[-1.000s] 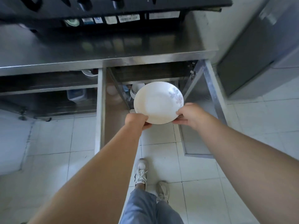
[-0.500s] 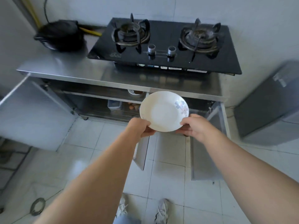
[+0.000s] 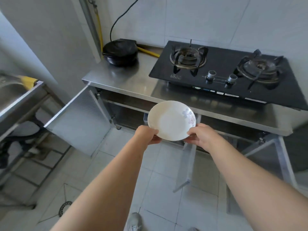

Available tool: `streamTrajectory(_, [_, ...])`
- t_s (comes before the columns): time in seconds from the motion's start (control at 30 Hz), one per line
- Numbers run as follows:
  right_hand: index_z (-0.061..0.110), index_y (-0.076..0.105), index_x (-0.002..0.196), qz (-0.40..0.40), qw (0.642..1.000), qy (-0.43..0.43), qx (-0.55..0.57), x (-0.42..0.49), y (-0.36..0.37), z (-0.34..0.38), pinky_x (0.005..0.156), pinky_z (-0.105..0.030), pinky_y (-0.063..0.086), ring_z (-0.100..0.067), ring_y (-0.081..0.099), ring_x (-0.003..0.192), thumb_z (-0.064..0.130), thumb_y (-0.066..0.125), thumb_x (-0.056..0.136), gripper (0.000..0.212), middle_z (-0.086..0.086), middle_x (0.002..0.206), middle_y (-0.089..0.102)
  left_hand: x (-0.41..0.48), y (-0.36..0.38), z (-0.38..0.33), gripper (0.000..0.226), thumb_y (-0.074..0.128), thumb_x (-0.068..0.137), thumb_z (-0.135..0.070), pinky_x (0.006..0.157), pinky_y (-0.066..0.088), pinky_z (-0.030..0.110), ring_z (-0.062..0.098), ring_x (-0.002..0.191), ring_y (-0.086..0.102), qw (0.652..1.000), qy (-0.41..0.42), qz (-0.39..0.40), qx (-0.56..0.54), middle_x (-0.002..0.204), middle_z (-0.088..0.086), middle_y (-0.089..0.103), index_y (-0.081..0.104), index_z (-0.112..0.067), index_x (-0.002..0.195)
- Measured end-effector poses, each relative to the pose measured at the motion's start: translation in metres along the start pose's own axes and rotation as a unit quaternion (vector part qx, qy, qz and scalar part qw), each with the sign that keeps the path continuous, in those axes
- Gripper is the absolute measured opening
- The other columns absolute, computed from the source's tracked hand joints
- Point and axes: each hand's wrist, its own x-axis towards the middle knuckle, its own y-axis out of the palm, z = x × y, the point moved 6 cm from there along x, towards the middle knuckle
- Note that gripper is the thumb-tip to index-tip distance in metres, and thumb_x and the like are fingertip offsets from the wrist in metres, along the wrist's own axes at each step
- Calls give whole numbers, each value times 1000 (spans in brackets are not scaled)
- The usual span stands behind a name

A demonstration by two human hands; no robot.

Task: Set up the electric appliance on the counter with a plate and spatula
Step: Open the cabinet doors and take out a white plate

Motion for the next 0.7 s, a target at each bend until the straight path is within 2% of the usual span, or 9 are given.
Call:
streamTrajectory(0.1, [6,57,91,1,1000,0,2,5,40,1,49,-30,59,-28,69,73,-14,48,82,24,-16,90,67,11,-38,-12,21,56,91,0,84,59,39,34,87,71,1000,14,-8,18,97,23,71,56,6,111])
streamTrajectory(0.2, [7,58,88,1,1000,-7,5,12,90,5,51,-31,60,-28,69,73,-14,49,82,24,-14,88,68,25,-87,-29,22,56,91,-2,82,59,38,31,80,71,999,20,-12,31,90,20,71,56,5,112])
streamTrajectory(0.37, [3,58,103,11,1000,-2,1,30,153,12,58,-34,60,-29,68,78,-13,50,83,27,-16,95,67,48,-146,-54,21,57,91,-4,80,60,36,29,79,72,998,30,-22,48,96,20,72,59,3,111])
streamTrajectory(0.53, [-1,56,107,20,1000,9,3,60,195,27,51,-30,59,-30,69,82,-13,49,83,28,-17,101,66,83,-179,-75,24,59,90,-3,75,60,34,28,78,70,998,35,-40,46,97,20,71,58,4,113])
streamTrajectory(0.7, [1,56,115,29,999,18,-27,115,218,51,60,-33,60,-32,69,92,-11,51,84,34,-18,111,65,132,-191,-106,29,62,88,-2,86,59,39,32,88,71,998,16,-48,44,106,23,71,58,6,115])
